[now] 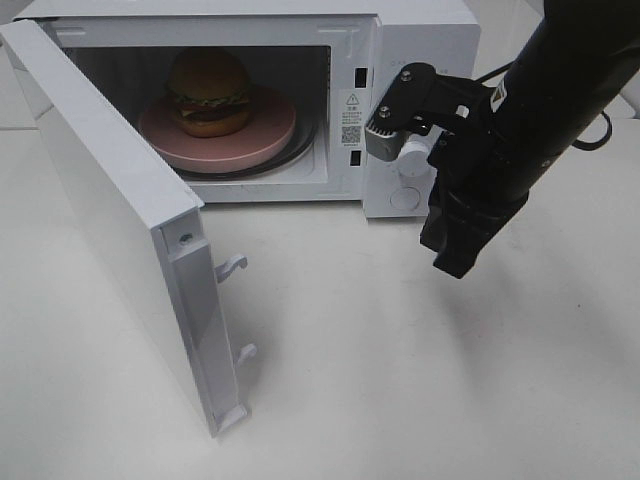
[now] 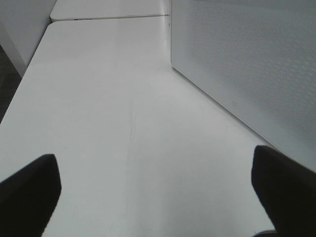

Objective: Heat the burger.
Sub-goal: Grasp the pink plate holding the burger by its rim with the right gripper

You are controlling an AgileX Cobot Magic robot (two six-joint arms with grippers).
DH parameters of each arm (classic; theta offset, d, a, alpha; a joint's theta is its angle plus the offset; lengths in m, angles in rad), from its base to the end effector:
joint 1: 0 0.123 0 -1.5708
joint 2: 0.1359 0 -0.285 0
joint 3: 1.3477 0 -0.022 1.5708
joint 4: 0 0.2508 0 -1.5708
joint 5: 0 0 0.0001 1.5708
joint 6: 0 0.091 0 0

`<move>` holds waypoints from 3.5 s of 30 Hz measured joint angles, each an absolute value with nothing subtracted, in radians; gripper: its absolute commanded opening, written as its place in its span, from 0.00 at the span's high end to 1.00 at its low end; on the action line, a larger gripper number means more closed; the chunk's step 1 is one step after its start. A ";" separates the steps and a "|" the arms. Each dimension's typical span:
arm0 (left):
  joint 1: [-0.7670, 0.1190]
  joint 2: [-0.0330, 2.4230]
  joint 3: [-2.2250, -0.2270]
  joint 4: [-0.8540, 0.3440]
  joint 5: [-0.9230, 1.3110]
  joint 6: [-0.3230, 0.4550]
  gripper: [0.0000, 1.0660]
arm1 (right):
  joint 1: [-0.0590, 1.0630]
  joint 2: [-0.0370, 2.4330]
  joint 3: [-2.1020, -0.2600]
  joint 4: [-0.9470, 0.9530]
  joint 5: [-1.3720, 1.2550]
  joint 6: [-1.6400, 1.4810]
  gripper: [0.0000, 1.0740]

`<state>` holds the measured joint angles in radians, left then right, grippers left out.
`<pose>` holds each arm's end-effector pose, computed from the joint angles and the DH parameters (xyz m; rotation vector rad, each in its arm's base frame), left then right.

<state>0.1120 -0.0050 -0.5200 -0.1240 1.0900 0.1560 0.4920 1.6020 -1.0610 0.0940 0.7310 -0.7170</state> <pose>-0.0084 -0.0110 0.2809 0.0547 2.0417 0.0192 0.2765 0.1547 0.2298 -1.4968 2.3065 0.0441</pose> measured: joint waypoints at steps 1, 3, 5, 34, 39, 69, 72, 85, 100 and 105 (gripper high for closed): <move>0.112 -0.005 -0.520 -0.124 1.090 0.156 0.08 | 0.492 1.602 -1.072 0.094 0.736 -0.824 0.96; 0.112 -0.005 -0.520 -0.124 1.090 0.156 0.08 | 0.492 1.602 -1.077 0.094 0.741 -0.885 0.96; 0.112 -0.005 -0.520 -0.124 1.090 0.156 0.08 | 0.492 1.602 -1.080 0.092 0.743 -1.010 0.96; 0.112 -0.005 -0.520 -0.124 1.090 0.156 0.08 | 0.622 1.602 -1.103 -0.143 0.547 -1.269 0.08; 0.112 -0.005 -0.520 -0.124 1.090 0.156 0.08 | 0.645 1.607 -1.135 -0.149 0.507 -1.264 0.09; 0.112 -0.005 -0.520 -0.124 1.090 0.156 0.08 | 0.700 1.972 -1.452 -0.175 0.385 -1.220 0.13; 0.112 -0.005 -0.520 -0.124 1.090 0.156 0.08 | 0.700 2.013 -1.488 -0.175 0.385 -1.219 0.13; 0.112 -0.005 -0.520 -0.124 1.090 0.156 0.08 | 0.700 2.189 -1.677 -0.175 0.387 -1.164 0.16; 0.112 -0.005 -0.520 -0.124 1.090 0.156 0.08 | 0.700 2.367 -1.937 -0.175 0.476 -1.111 0.18; 0.112 -0.005 -0.520 -0.124 1.090 0.156 0.08 | 0.700 2.426 -2.033 -0.163 0.513 -1.105 0.22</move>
<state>0.1120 -0.0050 -0.5200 -0.1240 1.0900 0.1560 0.7000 2.4260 -2.0330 -0.1630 0.5130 -1.1050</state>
